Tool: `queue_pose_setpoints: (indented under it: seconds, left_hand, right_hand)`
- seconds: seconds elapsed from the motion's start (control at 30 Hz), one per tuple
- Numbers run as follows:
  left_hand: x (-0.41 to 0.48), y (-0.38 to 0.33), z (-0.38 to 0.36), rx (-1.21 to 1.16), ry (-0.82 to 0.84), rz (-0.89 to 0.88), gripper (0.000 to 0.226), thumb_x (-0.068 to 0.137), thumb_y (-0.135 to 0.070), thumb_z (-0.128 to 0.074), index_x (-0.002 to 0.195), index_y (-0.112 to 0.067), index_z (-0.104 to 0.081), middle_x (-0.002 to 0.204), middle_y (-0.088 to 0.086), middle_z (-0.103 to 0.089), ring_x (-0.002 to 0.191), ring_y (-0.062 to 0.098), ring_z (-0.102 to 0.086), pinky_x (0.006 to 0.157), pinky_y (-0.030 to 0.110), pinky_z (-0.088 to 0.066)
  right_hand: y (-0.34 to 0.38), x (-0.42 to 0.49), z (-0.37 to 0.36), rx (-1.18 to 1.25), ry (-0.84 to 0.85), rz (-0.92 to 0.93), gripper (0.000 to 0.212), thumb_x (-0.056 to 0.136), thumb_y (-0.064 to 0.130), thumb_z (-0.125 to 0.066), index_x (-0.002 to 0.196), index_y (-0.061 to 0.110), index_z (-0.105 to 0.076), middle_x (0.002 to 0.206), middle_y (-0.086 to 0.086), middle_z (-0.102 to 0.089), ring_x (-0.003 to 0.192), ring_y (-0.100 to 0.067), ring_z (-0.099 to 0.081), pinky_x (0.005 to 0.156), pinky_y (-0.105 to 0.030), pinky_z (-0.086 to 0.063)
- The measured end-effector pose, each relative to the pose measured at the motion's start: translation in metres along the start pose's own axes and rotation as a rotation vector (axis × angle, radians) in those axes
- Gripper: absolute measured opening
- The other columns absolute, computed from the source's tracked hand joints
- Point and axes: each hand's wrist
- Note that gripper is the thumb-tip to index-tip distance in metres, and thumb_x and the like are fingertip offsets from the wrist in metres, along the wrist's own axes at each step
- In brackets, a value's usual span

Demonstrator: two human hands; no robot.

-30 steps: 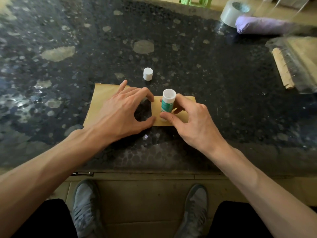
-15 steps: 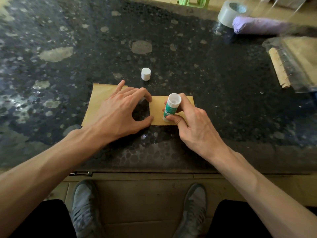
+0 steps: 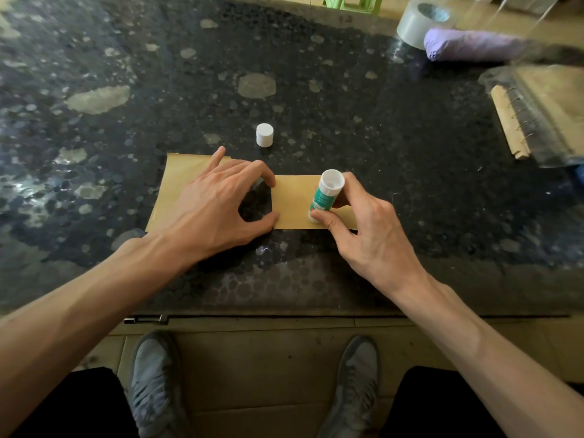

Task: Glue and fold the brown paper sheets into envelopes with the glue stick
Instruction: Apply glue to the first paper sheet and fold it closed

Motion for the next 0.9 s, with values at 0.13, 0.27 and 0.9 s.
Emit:
queue_pose_setpoints:
  seconds: [0.13, 0.27, 0.9]
  left_hand:
    - [0.000, 0.000, 0.000, 0.002, -0.002, -0.001, 0.043, 0.086, -0.052, -0.070, 0.117, -0.024, -0.058, 0.122, -0.010, -0.069, 0.122, 0.013, -0.059, 0.128, 0.048, -0.019]
    - [0.000, 0.001, 0.000, 0.003, 0.008, -0.003, 0.043, 0.087, -0.052, -0.069, 0.118, -0.025, -0.058, 0.121, -0.009, -0.068, 0.123, 0.013, -0.058, 0.129, 0.048, -0.018]
    - [0.001, 0.001, 0.001, 0.012, 0.013, -0.003, 0.043, 0.087, -0.053, -0.069, 0.118, -0.024, -0.058, 0.120, -0.009, -0.069, 0.123, 0.013, -0.058, 0.129, 0.046, -0.016]
  right_hand:
    - [-0.003, -0.003, 0.004, -0.002, -0.006, -0.022, 0.038, 0.099, 0.029, -0.071, 0.128, 0.012, -0.053, 0.114, 0.014, -0.055, 0.105, 0.002, -0.053, 0.085, -0.002, -0.045]
    - [-0.007, -0.006, 0.009, 0.005, -0.003, -0.040, 0.038, 0.100, 0.027, -0.071, 0.129, 0.011, -0.053, 0.115, 0.013, -0.057, 0.104, 0.000, -0.055, 0.082, -0.003, -0.046]
    - [-0.021, -0.016, 0.028, -0.029, -0.028, -0.111, 0.037, 0.099, 0.025, -0.070, 0.130, 0.011, -0.054, 0.122, -0.001, -0.069, 0.106, -0.005, -0.063, 0.086, -0.001, -0.044]
Point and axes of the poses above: each hand's wrist, its own x-axis towards the middle knuckle, its own z-axis out of the back of the hand, y = z × x
